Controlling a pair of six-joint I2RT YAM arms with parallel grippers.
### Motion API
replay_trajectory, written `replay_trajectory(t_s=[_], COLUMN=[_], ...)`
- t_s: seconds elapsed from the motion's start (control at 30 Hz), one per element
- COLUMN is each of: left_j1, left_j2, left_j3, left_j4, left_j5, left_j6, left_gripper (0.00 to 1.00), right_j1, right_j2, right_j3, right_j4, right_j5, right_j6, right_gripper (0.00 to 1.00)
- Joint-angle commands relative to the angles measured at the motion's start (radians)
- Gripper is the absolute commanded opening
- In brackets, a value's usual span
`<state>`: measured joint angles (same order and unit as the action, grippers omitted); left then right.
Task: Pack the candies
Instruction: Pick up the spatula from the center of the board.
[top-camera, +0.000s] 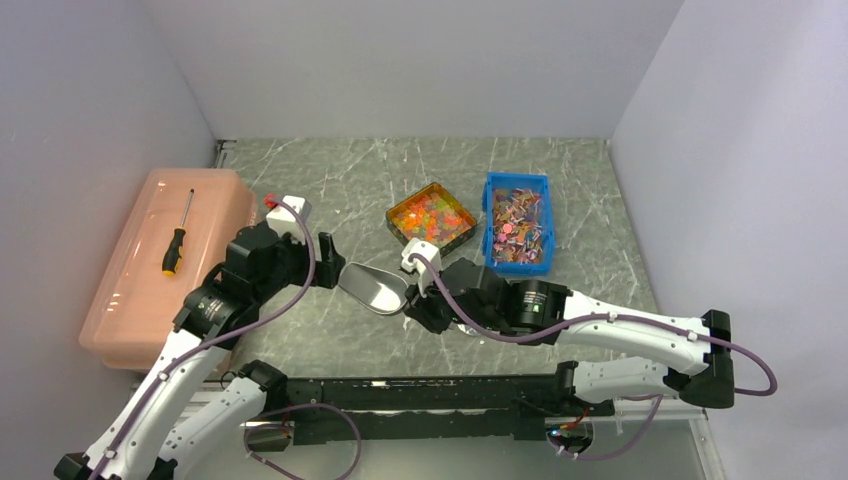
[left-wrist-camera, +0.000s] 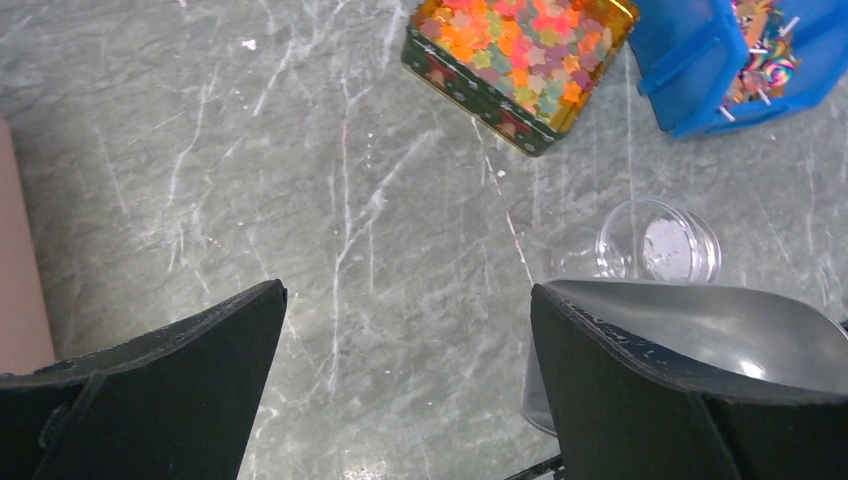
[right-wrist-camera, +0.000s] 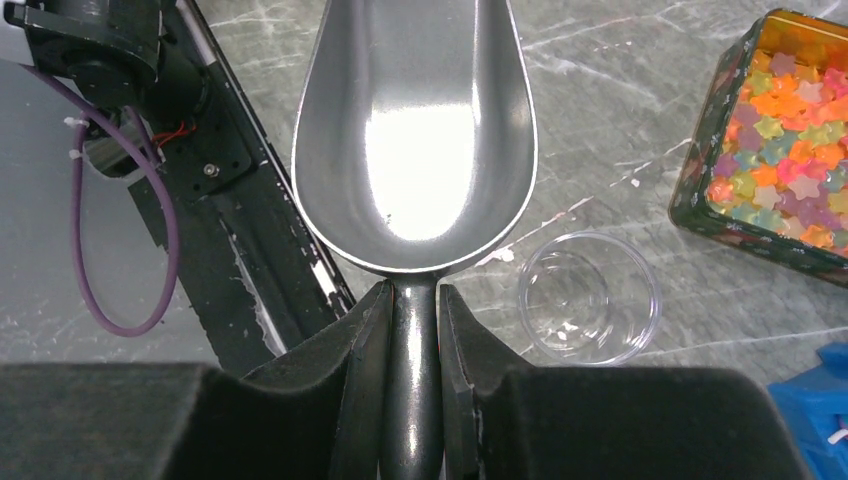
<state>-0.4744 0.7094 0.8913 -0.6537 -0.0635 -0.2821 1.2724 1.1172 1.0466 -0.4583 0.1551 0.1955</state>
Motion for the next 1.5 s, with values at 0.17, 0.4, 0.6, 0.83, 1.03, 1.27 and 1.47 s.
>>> replay_trajectory(t_s=[0.17,0.4,0.6,0.83,1.03,1.27,1.47], left_j1=[0.005,0.005,0.005,0.005,0.005,0.005,0.005], left_j2=[-0.046,-0.035,0.001,0.031,0.041,0.033,0.007], left_j3=[0.01,0.012,0.018,0.028,0.031,0.03,0.022], left_j4=[0.086,0.086,0.082,0.064,0.06,0.06,0.076], left_j5=[0.131,0.173,0.228,0.222,0.226,0.21,0.212], left_j6=[0.035,0.045,0.053,0.055,0.055,0.052,0.05], left_gripper=[0.99,0.94,0.88,0.85,0.83,0.89,0.96], right_j1=[0.005,0.007,0.01,0.017,0.022,0.032,0.042], right_j2=[0.003,-0.036,-0.068,-0.106,-0.122,-0.095,-0.085], right_j3=[0.012,0.005,0.001,0.002,0.012,0.015,0.021], right_j4=[0.08,0.103,0.113,0.123,0.109,0.1,0.091], right_j5=[0.061,0.073,0.066,0.064,0.074,0.084,0.079], right_j6=[-0.018,-0.02,-0.032,-0.042,-0.044,-0.042,-0.039], right_gripper=[0.0,0.0,0.0,0.0,0.0,0.0,0.0])
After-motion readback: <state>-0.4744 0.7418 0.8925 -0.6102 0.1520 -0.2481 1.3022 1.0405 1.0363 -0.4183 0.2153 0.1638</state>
